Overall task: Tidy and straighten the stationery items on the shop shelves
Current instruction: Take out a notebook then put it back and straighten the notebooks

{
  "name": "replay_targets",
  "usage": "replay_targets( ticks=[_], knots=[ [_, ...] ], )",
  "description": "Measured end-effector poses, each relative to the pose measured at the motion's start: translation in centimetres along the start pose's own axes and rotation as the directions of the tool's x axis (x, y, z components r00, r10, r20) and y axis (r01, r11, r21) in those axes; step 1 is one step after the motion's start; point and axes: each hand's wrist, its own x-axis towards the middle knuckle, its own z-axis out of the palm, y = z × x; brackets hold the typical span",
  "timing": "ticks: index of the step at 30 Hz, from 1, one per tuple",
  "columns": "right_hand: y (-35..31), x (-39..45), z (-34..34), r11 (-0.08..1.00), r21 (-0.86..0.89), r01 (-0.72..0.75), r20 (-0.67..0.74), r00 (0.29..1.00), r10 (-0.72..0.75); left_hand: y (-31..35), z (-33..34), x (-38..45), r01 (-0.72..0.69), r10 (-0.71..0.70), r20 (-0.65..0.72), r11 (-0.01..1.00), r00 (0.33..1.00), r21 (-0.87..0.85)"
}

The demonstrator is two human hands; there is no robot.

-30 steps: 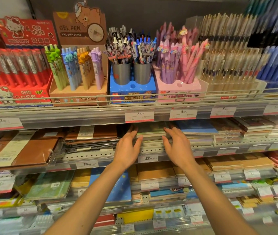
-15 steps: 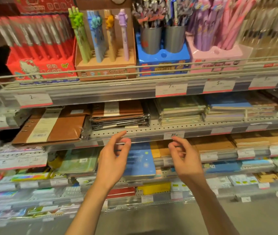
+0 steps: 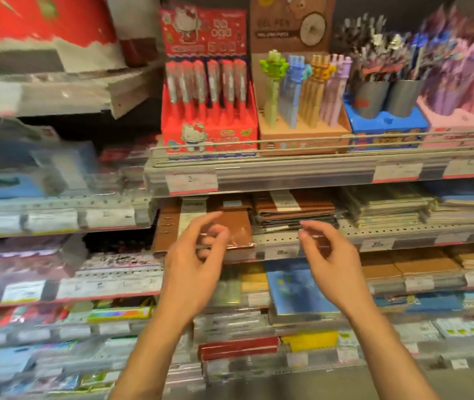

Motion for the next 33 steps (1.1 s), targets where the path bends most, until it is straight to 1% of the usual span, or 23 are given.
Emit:
replay_targets(
  ticks=[4, 6, 8, 11, 13, 15, 17, 19, 22, 27, 30, 33],
  knots=[
    [-3.0, 1.6, 3.4, 0.994, -0.092, 0.057, 0.061, 0.997, -0.052, -2.0, -4.5, 1.4, 0.034, -0.023, -0.136, 0.996, 0.99, 0.076],
    [-3.9, 2.3, 5.0, 0.985, -0.159, 0.066, 0.102, 0.993, -0.05, -3.3, -6.1, 2.1, 0.064, -0.034, -0.196, 0.987, 0.98, 0.15],
    [-4.5, 2.8, 6.4, 0.974, -0.223, 0.043, 0.114, 0.993, -0.018, -4.6, -7.2, 2.7, 0.112, -0.056, -0.249, 0.97, 0.967, 0.214],
    [-4.7, 3.1, 8.0, 0.955, -0.286, -0.076, 0.119, 0.986, 0.114, -6.2, -7.8, 3.4, 0.222, -0.143, -0.275, 0.934, 0.951, 0.281],
    [-4.8, 3.1, 8.6, 0.954, -0.236, -0.188, 0.15, 0.962, 0.226, -6.7, -7.5, 3.7, 0.302, -0.247, -0.226, 0.917, 0.942, 0.259],
    [-5.1, 3.1, 9.0, 0.95, -0.116, -0.291, 0.196, 0.931, 0.309, -6.7, -7.0, 4.0, 0.387, -0.364, -0.164, 0.91, 0.917, 0.146],
    [-5.2, 2.9, 9.4, 0.937, 0.008, -0.349, 0.226, 0.913, 0.339, -6.4, -6.5, 4.1, 0.431, -0.426, -0.142, 0.902, 0.893, 0.001],
    [-5.2, 2.7, 9.7, 0.923, 0.092, -0.374, 0.244, 0.907, 0.344, -6.4, -6.3, 4.1, 0.435, -0.447, -0.139, 0.894, 0.884, -0.108],
    [-5.2, 2.2, 9.8, 0.919, 0.135, -0.369, 0.234, 0.914, 0.333, -6.5, -6.1, 4.0, 0.436, -0.465, -0.142, 0.879, 0.874, -0.194],
    [-5.8, 1.7, 9.6, 0.907, 0.246, -0.342, 0.212, 0.932, 0.294, -6.7, -5.9, 3.7, 0.406, -0.456, -0.156, 0.874, 0.877, -0.268],
    [-6.3, 2.0, 9.1, 0.908, 0.295, -0.297, 0.196, 0.949, 0.246, -6.6, -5.6, 3.3, 0.376, -0.434, -0.177, 0.882, 0.884, -0.284],
    [-5.9, 2.0, 8.5, 0.908, 0.322, -0.269, 0.182, 0.959, 0.219, -5.9, -5.2, 3.1, 0.321, -0.383, -0.209, 0.905, 0.9, -0.278]
  ],
)
